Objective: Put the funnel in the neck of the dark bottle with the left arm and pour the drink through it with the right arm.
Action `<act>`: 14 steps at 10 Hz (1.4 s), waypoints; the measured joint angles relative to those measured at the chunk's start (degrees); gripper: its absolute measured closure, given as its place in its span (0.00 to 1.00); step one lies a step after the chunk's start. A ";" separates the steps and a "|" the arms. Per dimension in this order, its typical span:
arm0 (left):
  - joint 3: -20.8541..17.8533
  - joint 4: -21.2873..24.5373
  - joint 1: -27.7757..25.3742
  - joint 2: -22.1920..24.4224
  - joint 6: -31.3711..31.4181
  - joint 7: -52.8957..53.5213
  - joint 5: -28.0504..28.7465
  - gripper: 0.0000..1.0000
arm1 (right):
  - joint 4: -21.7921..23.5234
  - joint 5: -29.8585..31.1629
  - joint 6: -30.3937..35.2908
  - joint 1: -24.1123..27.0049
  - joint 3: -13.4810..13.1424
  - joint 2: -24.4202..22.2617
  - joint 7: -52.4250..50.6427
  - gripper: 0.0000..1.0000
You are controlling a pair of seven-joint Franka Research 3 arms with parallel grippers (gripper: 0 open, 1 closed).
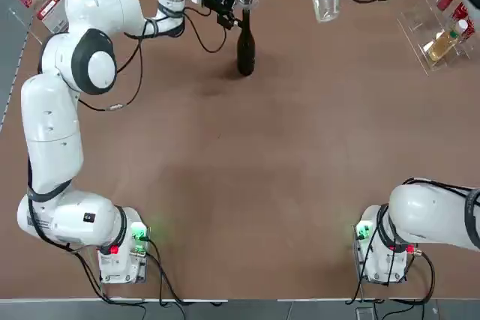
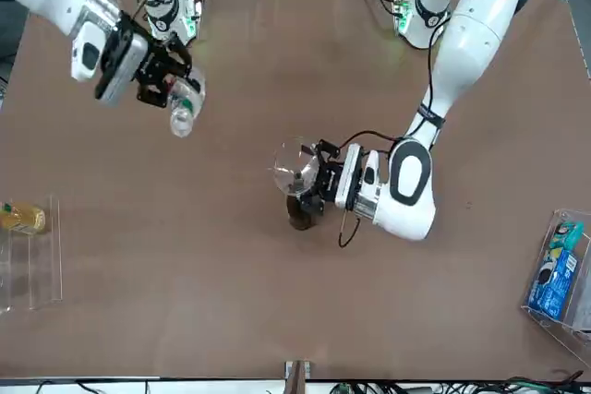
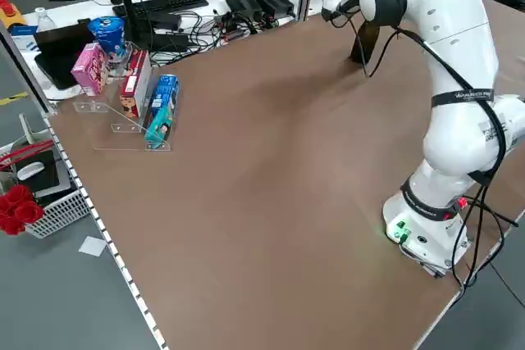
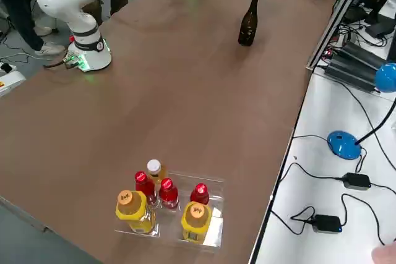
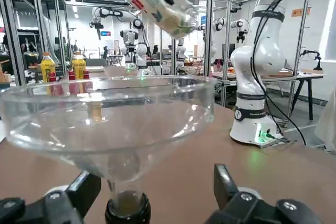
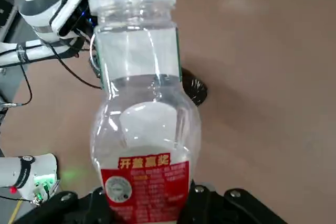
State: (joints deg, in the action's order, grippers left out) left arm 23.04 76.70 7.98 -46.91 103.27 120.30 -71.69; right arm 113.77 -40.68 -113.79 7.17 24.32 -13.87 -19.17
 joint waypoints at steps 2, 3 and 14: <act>0.00 0.00 0.00 -0.06 0.00 0.95 -0.20 0.10 | 0.00 1.28 -1.49 -0.03 3.60 -0.10 5.65 0.60; 0.00 0.01 -0.01 -0.13 0.00 1.29 -0.20 0.11 | 0.00 1.50 -2.08 -0.05 5.16 -0.15 7.94 0.60; 0.55 0.02 -0.42 -1.17 -0.90 4.82 -2.47 0.27 | -7.99 24.95 -10.70 -0.16 23.14 11.27 43.64 0.60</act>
State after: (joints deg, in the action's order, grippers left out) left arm 23.59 76.72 7.56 -48.08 102.37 125.12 -74.16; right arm 105.78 -15.73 -124.49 7.02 47.46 -2.60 24.47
